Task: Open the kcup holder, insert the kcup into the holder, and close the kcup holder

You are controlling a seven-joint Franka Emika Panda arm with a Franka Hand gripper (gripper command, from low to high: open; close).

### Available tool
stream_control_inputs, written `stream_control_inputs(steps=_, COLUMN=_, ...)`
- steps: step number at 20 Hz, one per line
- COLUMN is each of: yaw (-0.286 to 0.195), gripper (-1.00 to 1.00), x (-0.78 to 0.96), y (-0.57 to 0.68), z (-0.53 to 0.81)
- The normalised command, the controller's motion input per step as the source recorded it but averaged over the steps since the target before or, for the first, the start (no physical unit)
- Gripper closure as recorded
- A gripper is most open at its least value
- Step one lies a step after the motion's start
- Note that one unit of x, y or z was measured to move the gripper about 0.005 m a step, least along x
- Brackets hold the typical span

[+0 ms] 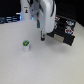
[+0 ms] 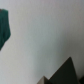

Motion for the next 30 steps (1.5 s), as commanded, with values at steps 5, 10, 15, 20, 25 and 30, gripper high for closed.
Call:
stream_control_inputs(steps=5, yaw=-0.228, gripper=-1.0, x=-0.44, y=-0.45, z=-0.21)
stream_control_inputs(steps=10, yaw=-0.23, gripper=-1.0, x=-0.41, y=-0.48, z=-0.36)
stream_control_inputs(steps=15, yaw=-0.231, gripper=-1.0, x=-0.4, y=-0.48, z=-0.46)
stream_control_inputs(steps=20, yaw=-0.231, gripper=-1.0, x=-0.29, y=-0.44, z=-0.51)
stream_control_inputs(steps=25, yaw=-0.212, gripper=-1.0, x=-0.05, y=-0.24, z=-0.49)
stream_control_inputs(steps=30, yaw=-0.198, gripper=-1.0, x=-0.01, y=-0.17, z=-0.49)
